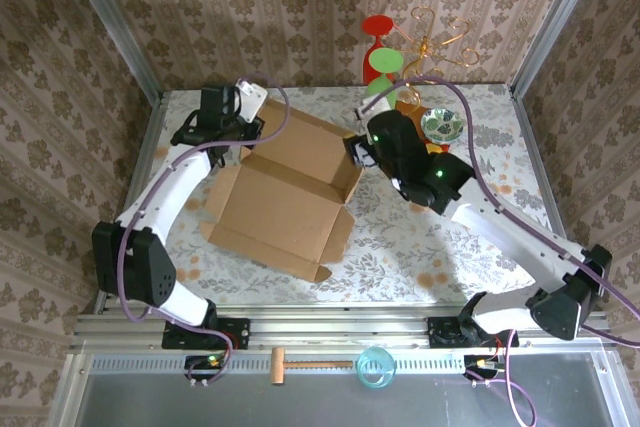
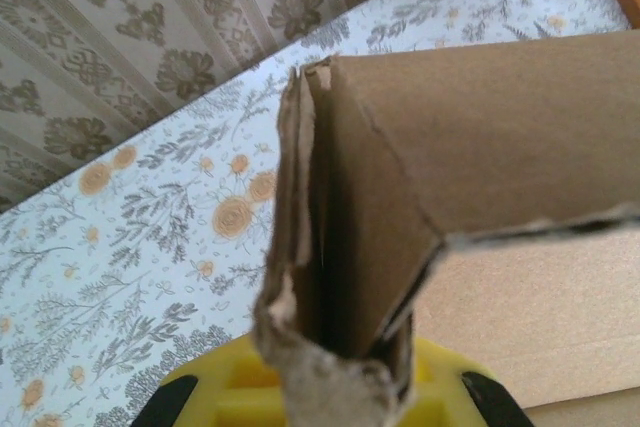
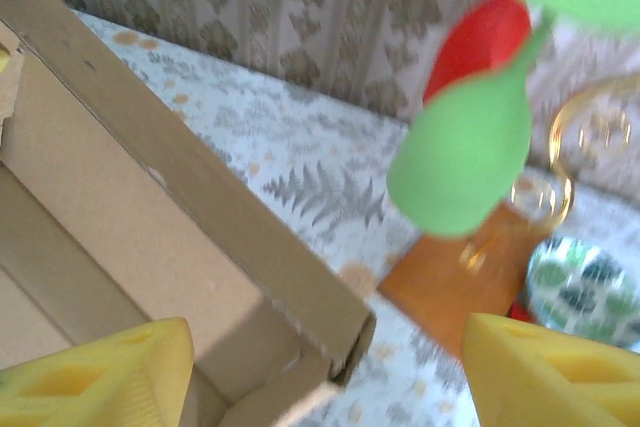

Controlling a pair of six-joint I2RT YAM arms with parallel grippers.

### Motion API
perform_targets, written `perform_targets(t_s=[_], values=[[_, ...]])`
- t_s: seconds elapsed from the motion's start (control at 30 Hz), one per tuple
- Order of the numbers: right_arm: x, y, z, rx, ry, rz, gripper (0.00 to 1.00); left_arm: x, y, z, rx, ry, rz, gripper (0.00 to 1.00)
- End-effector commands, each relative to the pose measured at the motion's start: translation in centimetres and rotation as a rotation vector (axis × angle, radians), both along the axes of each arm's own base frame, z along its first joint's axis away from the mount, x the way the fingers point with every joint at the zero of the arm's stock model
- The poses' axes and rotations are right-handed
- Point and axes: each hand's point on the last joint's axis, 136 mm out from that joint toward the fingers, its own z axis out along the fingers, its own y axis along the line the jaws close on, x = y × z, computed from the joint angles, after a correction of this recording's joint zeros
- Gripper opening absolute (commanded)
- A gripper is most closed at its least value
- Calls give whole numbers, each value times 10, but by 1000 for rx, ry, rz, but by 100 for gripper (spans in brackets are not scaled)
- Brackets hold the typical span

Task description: Fold the paper box

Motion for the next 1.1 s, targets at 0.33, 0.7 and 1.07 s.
perform_targets(t_s=[0.33,0.7,1.07], values=[[-51,10,-158,487,393,-145,73,16,3,-21,-76,54,43,0],[-74,58,-248,614,693,45,74,17,7,-27,-106,75,56,0],[-60,76,-254,784,758,-18,10,15,11,-35,-138,111,78,3]])
